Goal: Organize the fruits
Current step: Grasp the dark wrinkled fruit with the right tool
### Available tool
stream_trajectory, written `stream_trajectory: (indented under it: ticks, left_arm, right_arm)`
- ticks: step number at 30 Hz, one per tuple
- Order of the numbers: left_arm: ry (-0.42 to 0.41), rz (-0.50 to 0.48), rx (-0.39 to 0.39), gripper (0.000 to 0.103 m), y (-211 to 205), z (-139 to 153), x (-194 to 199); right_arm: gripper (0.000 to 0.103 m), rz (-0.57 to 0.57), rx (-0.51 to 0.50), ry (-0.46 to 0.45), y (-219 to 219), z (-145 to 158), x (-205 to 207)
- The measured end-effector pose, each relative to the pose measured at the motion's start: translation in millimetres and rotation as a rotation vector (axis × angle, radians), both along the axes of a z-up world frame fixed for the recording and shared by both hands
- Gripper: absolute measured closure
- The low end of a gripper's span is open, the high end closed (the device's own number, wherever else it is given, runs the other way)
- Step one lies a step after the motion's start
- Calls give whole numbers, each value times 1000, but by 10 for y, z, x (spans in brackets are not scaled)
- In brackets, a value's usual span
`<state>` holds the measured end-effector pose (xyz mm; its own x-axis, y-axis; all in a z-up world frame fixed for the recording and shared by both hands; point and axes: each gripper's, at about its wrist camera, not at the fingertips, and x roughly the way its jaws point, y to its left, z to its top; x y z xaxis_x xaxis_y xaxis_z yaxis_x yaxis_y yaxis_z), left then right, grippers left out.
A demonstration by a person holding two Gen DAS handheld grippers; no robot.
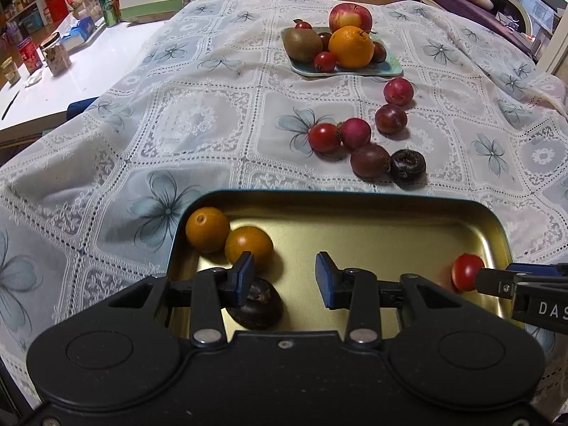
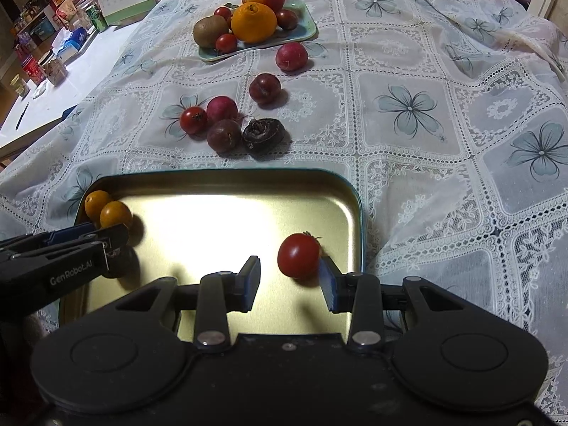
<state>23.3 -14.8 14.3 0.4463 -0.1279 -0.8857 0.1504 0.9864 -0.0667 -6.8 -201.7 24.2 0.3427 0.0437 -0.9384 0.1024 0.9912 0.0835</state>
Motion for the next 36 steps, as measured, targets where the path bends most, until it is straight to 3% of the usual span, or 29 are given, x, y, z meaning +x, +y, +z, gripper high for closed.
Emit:
stream_trajectory:
  ticks: [8,17,36]
  left_arm:
    - [-28,6,2,56,10,112,308]
    - [-26,-7,2,56,-103,104,803]
    - [36,16,-7,56,-65,-146,1192]
  right_arm:
    - [64,-21,-24,-38,-43,47,229]
    - [64,-37,-9,-56,-44,-43,754]
    - [61,12,34,34,211,-565,1343]
